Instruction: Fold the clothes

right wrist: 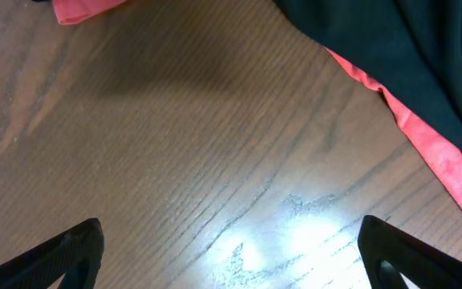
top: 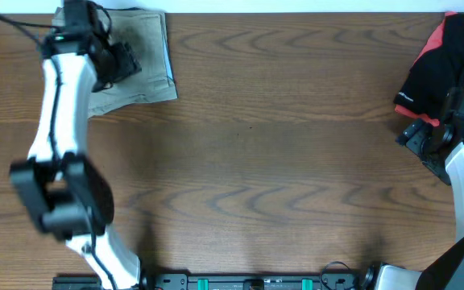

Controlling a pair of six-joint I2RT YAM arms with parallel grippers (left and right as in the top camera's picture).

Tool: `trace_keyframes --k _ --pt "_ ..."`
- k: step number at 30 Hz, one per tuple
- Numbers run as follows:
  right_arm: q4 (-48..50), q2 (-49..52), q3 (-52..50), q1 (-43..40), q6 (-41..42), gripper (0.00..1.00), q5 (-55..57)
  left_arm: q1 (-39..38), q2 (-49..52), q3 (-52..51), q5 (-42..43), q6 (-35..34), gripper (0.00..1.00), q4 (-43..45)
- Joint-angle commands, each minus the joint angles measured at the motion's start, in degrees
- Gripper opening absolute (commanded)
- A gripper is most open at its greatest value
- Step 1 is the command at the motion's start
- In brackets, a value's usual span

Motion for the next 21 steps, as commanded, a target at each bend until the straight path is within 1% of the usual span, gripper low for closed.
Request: trace_keyframes --k 1,3,6,8,10,13,16,21 --pt "0.0 -0.6 0.4 -0.3 -0.7 0.99 0.4 0.3 -7.1 0.1 5.3 -2.1 0.99 -3.3" --pt "0.0 -0.6 0.4 -0.3 -0.7 0.99 0.4 0.3 -9.9 0.1 7.7 -2.1 1.00 -6.1" --pt "0.0 -0.6 0.4 -0.3 -0.7 0.99 0.4 0.1 -14.3 0.1 9.9 -2.1 0.99 -12.5" --pt "0.0 -0.6 0.4 -0.3 -0.7 0.99 0.4 -0.3 -16.4 0.1 10.0 -1.6 0.98 -17.3" --pt "0.0 -0.6 0.4 -0.3 -0.7 0.99 0.4 -1.2 -18.4 0.1 10.0 0.4 0.98 -22.3" --pt "0.0 -0.6 0.4 -0.3 -0.7 0.99 0.4 -3.5 -21.2 -0.2 10.0 1.6 0.98 -27.6" --pt "0.0 -0.6 0.4 -0.3 -0.7 0.99 0.4 -6.6 -25.6 -2.5 10.0 1.7 0.98 -28.8" --pt "0.0 -0.6 0.4 -0.3 -0.7 0.99 0.4 -12.6 -37.7 -11.5 9.1 1.7 0.98 -25.1"
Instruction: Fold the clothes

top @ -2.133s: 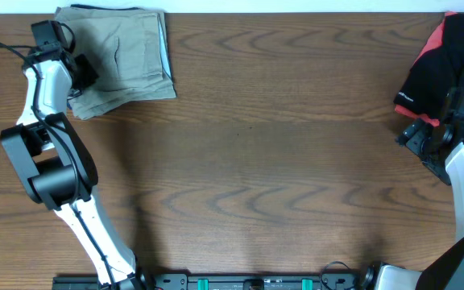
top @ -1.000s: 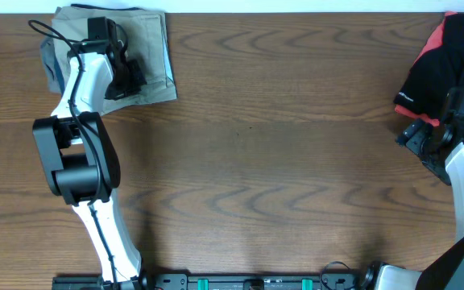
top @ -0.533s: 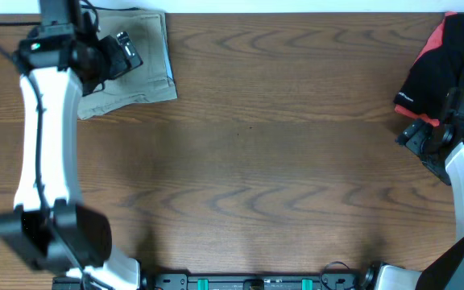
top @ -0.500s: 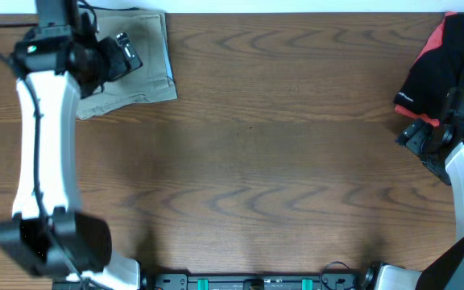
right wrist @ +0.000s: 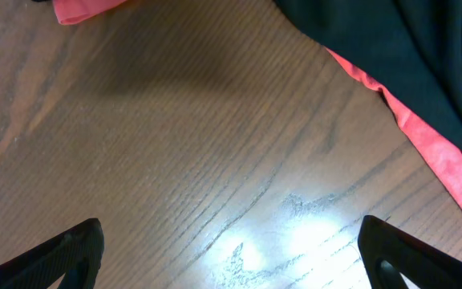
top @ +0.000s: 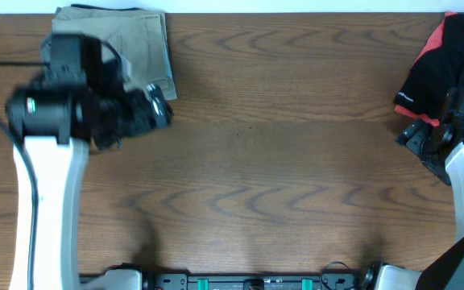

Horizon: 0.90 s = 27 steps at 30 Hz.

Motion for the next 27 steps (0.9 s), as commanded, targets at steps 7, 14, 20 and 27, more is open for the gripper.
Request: trace_keyframes --k 7,14,20,27 --pt "0.0 -0.6 0.4 -0.3 -0.7 0.99 0.4 -7.4 -21.8 -18.4 -0.7 -2.5 0.98 2.6" --pt "0.0 -0.6 0.4 -0.3 -0.7 0.99 0.4 -7.7 -27.4 -23.6 -0.8 -5.3 0.98 -1.6" --pt "0.0 -0.6 0.4 -0.3 -0.7 0.99 0.4 -7.7 -27.3 -23.6 -0.8 -5.3 0.98 -1.8" --pt "0.0 -0.6 0.4 -0.3 -0.7 0.99 0.4 -7.7 -27.3 -23.6 -1.0 -5.2 0.98 -1.8"
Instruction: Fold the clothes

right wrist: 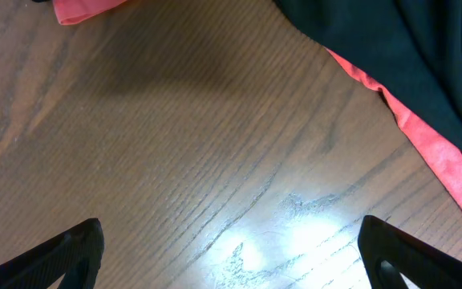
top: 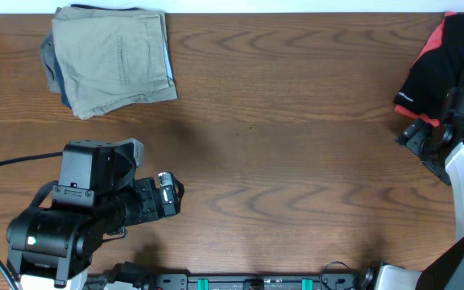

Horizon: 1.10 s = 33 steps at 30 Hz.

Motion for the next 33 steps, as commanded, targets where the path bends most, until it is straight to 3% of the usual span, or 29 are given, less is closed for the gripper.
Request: trace_keyframes --k 1,5,9,15,23,27,33 --pt "0.0 -0.6 0.4 -0.3 -0.7 0.99 0.4 -0.3 -0.1 -0.1 -0.8 -0.1 0.98 -0.2" --pt "0.0 -0.6 0.4 -0.3 -0.7 0.99 0.4 -0.9 -0.3 -0.4 -0.7 0.2 0.98 1.0" --pt "0.0 -0.6 0.4 -0.3 -0.7 0.99 0.4 -2.4 -1.9 -3.1 -0.7 3.4 0.98 8.2" --pt "0.0 -0.6 0.4 -0.3 -0.7 0.99 0.4 -3.0 -8.3 -17.2 -0.7 10.2 0.98 30.9" --pt "0.0 -0.6 0.4 -0.3 -0.7 0.99 0.4 -2.8 -21.2 -41.9 -0.7 10.1 0.98 61.2" --pt "0.0 -0.6 0.4 -0.3 -0.7 0.99 0.4 -0.2 -28.6 -50.2 -0.7 10.1 0.98 67.3" --pt "0.0 -0.6 0.4 -0.3 -0.7 0.99 0.4 5.4 -38.4 -56.9 -0.7 10.1 0.98 67.5"
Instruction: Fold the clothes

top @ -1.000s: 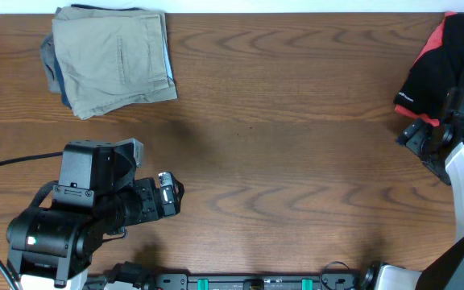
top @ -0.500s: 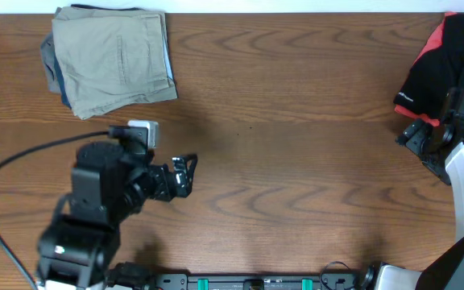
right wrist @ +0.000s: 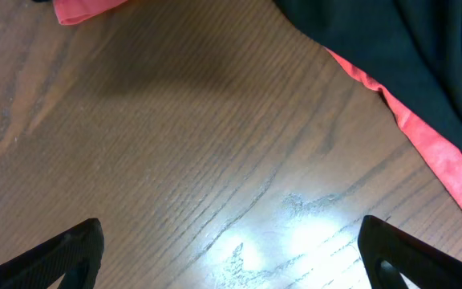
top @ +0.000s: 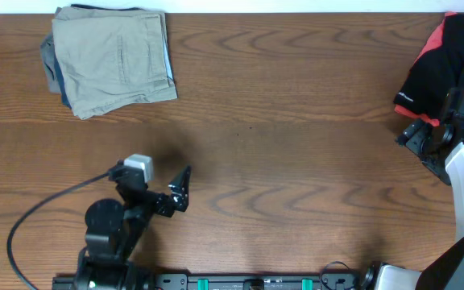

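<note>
A folded stack of khaki trousers over blue garments [top: 111, 60] lies at the far left corner. A crumpled black and red garment [top: 441, 56] lies at the far right edge; the right wrist view shows its black cloth [right wrist: 399, 40] with a red hem. My right gripper [top: 416, 135] sits just in front of that garment, open [right wrist: 231, 257], with only bare wood between its fingers. My left gripper [top: 180, 188] hangs low over the near-left table, far from both piles, its fingers spread and holding nothing.
The brown wooden table [top: 296, 161] stretches between the two piles. The left arm's base and cable [top: 47, 217] take up the near-left corner. A rail [top: 256, 282] runs along the front edge.
The left arm has drawn in toward its base at the front edge, and its gripper now points right over the near-left wood. The right arm and both piles are unchanged.
The left gripper was first over the folded khaki stack at the far left. Then it was just off the stack's near edge, then down at the near-left of the table, and now lower by its base. The right gripper stayed open beside the black and red garment.
</note>
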Controlling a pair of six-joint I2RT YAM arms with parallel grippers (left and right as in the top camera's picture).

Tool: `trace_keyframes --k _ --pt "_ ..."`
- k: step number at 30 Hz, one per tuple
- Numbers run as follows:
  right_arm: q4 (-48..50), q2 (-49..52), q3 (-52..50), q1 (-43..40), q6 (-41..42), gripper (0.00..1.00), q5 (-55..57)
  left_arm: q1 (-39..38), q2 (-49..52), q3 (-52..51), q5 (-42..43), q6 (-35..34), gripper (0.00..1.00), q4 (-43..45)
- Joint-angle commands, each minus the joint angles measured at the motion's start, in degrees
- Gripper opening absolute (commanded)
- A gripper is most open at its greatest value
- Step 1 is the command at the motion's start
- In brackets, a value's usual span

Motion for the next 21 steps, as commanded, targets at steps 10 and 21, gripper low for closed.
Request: trace_keyframes --k 10,21 --pt "0.0 -0.6 0.4 -0.3 -0.7 0.99 0.4 4.6 -10.3 -6.6 -5.4 1.0 0.98 1.5" --pt "0.0 -0.6 0.4 -0.3 -0.7 0.99 0.4 4.6 -14.8 -13.3 -6.4 1.0 0.98 10.7"
